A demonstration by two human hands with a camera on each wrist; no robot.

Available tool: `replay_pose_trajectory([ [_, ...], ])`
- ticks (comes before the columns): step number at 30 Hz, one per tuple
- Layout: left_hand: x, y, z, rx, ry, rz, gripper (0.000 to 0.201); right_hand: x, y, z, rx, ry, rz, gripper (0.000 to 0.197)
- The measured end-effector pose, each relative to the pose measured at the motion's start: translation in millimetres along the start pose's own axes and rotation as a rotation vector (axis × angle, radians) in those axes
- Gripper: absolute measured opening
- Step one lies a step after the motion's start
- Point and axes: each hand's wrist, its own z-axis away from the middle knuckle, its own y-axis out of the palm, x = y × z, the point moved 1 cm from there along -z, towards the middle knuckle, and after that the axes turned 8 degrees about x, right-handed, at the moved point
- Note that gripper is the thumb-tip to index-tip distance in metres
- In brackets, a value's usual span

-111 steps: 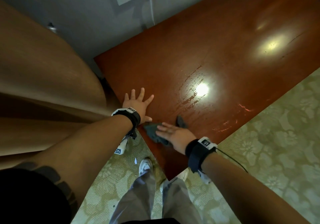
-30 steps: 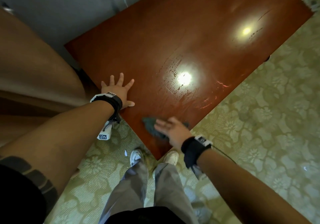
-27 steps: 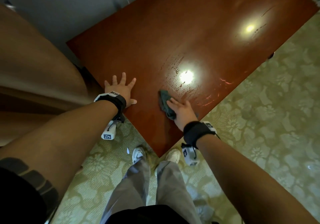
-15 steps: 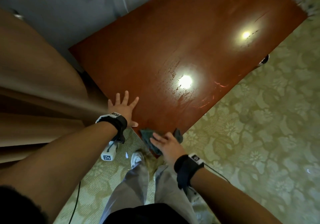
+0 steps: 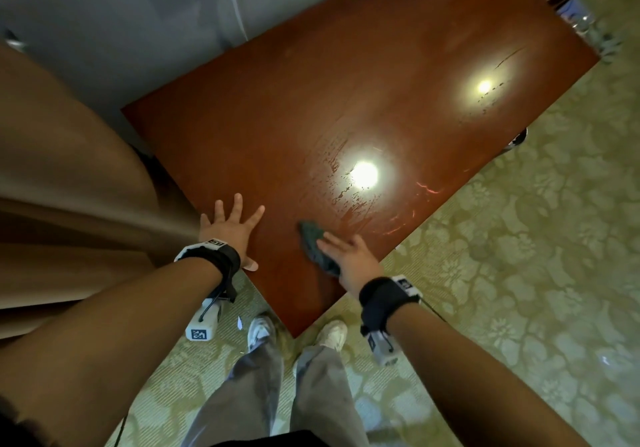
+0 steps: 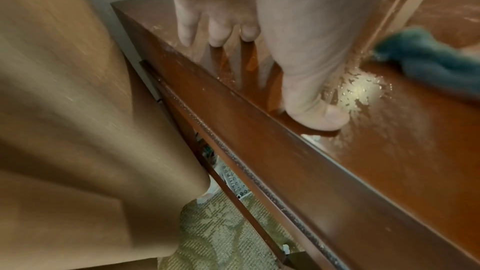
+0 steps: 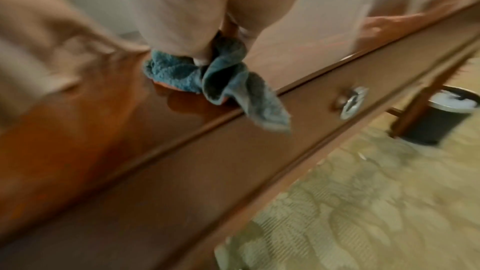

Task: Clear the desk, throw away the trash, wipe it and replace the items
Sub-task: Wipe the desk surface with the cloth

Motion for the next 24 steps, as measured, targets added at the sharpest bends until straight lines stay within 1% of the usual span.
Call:
replay_pose_trajectory([
  [1, -0.1, 0.1, -0.4, -0.003, 0.002, -0.003, 0.126, -9.3, -12.3, -8.6, -0.028, 0.08, -0.048, 0.078],
  [3, 0.0, 0.4, -1.4, -0.009, 0.003, -0.01, 0.126, -20.7, -25.5, -25.0, -0.038, 0.176, -0.106, 0.074],
  [5, 0.6, 0.6, -2.1, -0.012, 0.004, -0.011, 0.127, -20.4, -25.0, -35.0, -0.053, 0.215, -0.126, 0.07],
  [8, 0.8, 0.4, -1.8, -0.001, 0.006, -0.016, 0.128, -8.0, -14.8, -32.1, -0.087, 0.234, -0.144, 0.072],
  [10, 0.8, 0.0, -1.5, -0.001, 0.002, -0.019, 0.128, 5.9, -6.1, -18.8, -0.054, 0.17, -0.167, 0.075],
  [13, 0.5, -0.5, -2.2, -0.004, 0.0, -0.021, 0.128, 37.2, 13.8, 8.5, 0.064, 0.02, -0.162, 0.079],
  [15, 0.7, -0.2, -2.6, -0.003, -0.002, -0.021, 0.128, 62.2, 30.3, 25.2, 0.144, -0.102, -0.152, 0.073],
  [17, 0.6, -0.7, -2.7, 0.0, -0.002, -0.026, 0.127, 82.5, 43.3, 37.6, 0.189, -0.196, -0.178, 0.062],
  [20, 0.3, -1.5, -1.7, 0.002, 0.004, -0.024, 0.127, 92.5, 48.1, 43.7, 0.202, -0.216, -0.172, 0.055],
  [24, 1.7, -0.2, -0.5, -0.01, 0.01, -0.021, 0.127, 80.3, 36.9, 33.1, 0.241, -0.247, 0.003, 0.056],
])
